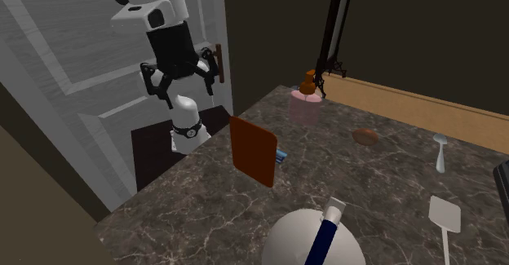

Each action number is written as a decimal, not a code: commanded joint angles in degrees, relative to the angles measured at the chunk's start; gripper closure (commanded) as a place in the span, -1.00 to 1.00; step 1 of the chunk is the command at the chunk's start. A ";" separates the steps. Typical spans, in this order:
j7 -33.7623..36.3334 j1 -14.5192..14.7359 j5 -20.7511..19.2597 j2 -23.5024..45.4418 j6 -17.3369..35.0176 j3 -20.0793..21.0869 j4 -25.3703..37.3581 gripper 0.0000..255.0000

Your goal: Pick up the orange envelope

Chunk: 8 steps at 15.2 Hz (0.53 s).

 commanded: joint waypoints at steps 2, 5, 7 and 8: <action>-1.35 1.18 0.16 1.75 0.94 0.41 0.47 -1.00; -5.34 4.59 0.59 6.85 3.50 1.73 1.99 -1.00; -7.96 6.77 0.82 10.11 5.02 2.69 3.04 -1.00; -9.25 7.82 0.92 11.70 5.73 3.20 3.58 -1.00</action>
